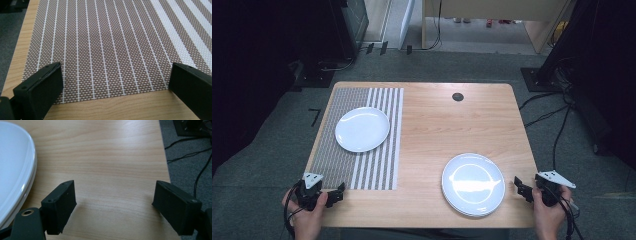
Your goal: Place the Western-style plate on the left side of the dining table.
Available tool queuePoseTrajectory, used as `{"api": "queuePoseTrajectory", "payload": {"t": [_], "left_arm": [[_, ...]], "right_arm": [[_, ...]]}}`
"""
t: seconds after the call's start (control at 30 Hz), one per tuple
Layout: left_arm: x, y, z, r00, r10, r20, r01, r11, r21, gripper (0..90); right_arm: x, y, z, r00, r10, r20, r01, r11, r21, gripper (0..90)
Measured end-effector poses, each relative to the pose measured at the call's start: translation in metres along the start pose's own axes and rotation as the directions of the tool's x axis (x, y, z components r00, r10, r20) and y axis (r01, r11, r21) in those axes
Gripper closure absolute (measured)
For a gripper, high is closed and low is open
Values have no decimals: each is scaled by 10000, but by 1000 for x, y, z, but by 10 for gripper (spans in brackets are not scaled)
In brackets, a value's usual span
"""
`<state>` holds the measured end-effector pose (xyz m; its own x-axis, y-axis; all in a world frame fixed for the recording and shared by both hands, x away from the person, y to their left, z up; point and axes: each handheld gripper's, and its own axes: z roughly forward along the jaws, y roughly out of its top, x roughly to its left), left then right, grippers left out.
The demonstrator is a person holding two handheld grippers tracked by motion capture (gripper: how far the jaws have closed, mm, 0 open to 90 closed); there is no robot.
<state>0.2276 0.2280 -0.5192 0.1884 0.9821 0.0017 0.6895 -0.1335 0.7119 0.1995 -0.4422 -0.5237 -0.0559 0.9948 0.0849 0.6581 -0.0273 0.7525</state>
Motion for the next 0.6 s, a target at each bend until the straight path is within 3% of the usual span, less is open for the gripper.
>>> {"api": "queuePoseTrajectory", "payload": {"t": [0.13,0.6], "left_arm": [[0,0,0,10000,11,2,-11,10000,5,0],[1,0,0,10000,45,25,-45,10000,18,0]], "right_arm": [[6,1,3,9983,-505,284,496,9982,333,151],[7,1,4,9982,-557,214,549,9978,365,141]]}}
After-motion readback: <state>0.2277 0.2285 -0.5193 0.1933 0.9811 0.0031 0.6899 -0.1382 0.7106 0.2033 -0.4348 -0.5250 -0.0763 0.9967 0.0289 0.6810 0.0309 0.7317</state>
